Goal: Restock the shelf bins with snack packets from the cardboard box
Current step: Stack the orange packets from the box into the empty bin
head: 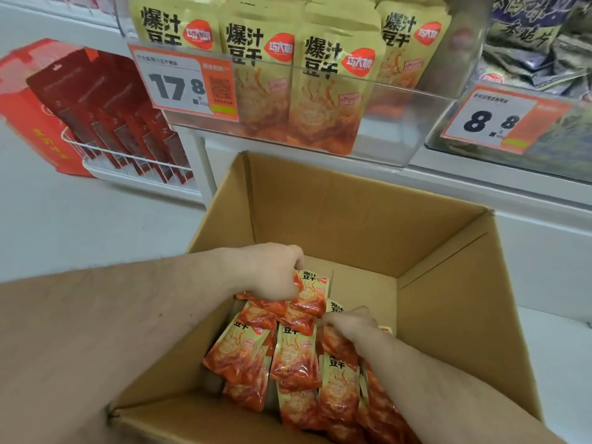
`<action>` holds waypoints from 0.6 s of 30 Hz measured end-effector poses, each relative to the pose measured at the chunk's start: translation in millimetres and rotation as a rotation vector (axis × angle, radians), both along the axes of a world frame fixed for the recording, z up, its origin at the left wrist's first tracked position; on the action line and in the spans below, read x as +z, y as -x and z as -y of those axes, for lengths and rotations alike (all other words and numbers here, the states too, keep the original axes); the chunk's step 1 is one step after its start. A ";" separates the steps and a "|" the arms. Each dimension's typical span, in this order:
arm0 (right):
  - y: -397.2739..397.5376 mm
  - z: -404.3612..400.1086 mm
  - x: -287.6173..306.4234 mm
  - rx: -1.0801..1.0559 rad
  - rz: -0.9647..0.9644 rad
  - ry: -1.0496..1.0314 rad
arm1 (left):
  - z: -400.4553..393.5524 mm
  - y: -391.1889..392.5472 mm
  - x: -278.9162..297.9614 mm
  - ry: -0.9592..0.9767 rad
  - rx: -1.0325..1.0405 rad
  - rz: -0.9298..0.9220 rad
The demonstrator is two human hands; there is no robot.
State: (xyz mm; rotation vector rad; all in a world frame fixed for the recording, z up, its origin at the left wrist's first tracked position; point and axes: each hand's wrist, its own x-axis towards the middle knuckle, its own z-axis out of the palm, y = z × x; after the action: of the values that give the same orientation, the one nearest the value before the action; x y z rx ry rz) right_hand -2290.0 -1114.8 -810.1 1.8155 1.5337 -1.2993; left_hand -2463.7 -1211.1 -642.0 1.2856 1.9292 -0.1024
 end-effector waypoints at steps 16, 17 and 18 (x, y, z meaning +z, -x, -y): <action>-7.2 -39.5 57.6 -0.121 -0.190 -0.096 | 2.0 -21.1 -1.8 -0.014 0.572 0.390; -17.0 -40.9 40.6 -0.021 -0.051 -0.149 | 3.2 -20.4 -2.1 -0.011 0.555 0.386; -26.8 -40.8 22.8 0.096 0.078 -0.180 | 4.0 -19.2 -2.8 -0.011 0.546 0.389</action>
State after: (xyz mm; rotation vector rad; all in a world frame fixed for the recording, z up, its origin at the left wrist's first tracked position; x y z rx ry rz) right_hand -2263.3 -1074.0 -787.4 1.8509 1.7206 -1.0639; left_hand -2444.5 -1215.1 -644.8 0.6815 1.8614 0.4055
